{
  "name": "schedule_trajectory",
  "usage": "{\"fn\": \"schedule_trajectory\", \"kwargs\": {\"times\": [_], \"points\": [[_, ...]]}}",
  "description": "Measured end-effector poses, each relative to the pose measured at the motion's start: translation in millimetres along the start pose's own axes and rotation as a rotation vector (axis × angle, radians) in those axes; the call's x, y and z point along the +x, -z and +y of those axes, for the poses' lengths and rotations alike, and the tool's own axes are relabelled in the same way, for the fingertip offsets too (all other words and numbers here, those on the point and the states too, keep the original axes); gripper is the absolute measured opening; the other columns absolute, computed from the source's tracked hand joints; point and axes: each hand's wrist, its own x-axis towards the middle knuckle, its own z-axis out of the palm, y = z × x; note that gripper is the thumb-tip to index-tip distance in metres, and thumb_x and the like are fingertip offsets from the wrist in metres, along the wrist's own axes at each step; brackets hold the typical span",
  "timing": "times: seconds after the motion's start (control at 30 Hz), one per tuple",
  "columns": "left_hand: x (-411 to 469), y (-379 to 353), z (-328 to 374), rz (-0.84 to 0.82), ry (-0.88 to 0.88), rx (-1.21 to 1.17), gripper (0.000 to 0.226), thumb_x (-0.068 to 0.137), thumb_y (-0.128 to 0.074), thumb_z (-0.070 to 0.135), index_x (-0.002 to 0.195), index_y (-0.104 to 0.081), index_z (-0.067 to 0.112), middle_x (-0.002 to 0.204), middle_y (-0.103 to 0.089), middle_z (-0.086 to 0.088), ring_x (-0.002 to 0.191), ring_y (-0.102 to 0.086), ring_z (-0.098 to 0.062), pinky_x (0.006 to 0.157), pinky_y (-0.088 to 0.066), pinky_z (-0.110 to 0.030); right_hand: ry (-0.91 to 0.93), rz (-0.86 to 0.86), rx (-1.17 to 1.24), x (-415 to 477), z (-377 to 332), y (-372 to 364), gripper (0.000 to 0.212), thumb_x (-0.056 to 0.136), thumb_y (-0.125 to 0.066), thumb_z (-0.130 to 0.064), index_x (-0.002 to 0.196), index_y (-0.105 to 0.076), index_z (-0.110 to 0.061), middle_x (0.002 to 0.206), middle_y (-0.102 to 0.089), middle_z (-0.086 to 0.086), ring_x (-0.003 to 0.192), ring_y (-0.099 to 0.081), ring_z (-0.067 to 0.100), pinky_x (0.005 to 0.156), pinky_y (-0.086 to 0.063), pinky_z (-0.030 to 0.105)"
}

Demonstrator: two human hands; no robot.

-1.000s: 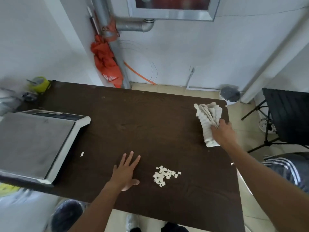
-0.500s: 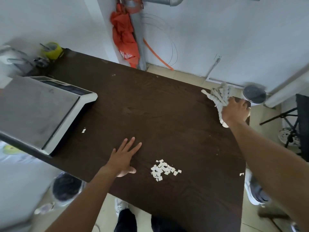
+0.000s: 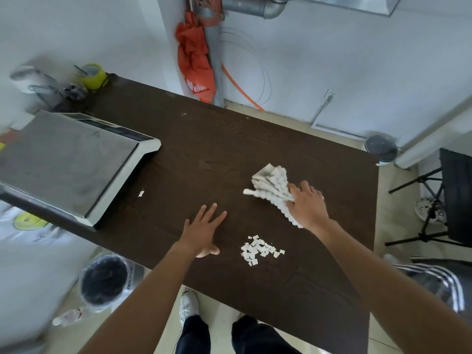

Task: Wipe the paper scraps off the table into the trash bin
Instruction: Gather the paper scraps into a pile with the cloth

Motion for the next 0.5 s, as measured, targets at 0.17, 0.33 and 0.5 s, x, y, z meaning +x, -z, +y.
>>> {"fn": "schedule_trajectory", "kwargs": {"times": [0.17, 0.33, 0.5], "points": [[-6.0, 3.4, 0.9, 0.021, -0.021, 0.024, 0.112, 0.082, -0.079, 0.041, 0.162, 0.0, 0.032, 0.168, 0.018, 0.005, 0.155, 0.015, -0.023, 0.121, -0.018, -0.059, 0.127, -0.03, 0.007, -66.1, -34.0, -19.9, 0.047, 0.094, -0.056, -0.036, 0.138, -0.049, -0.021, 0.115, -0.05, 0.003, 0.104, -0.055, 0.022, 0.102, -0.041, 0.04], [-8.6, 12.2, 12.0, 0.075, -0.036, -0.078, 0.126, 0.077, -0.08, 0.053, 0.161, 0.005, 0.012, 0.17, 0.002, -0.008, 0.156, -0.005, -0.026, 0.121, -0.023, -0.048, 0.145, 0.003, -0.051, -88.7, -40.0, -12.2, 0.045, 0.094, -0.054, -0.031, 0.138, -0.049, -0.027, 0.113, -0.05, 0.0, 0.106, -0.053, 0.019, 0.109, -0.036, 0.042], [-3.3, 36.5, 49.2, 0.296, -0.25, -0.066, 0.137, 0.071, -0.081, 0.061, 0.159, 0.013, 0.013, 0.169, 0.007, -0.012, 0.156, -0.005, -0.028, 0.122, -0.022, -0.046, 0.034, 0.142, -0.117, -89.8, -27.8, 5.4, 0.046, 0.091, -0.06, -0.028, 0.135, -0.05, -0.027, 0.11, -0.051, 0.001, 0.104, -0.056, 0.022, 0.109, -0.038, 0.044]]}}
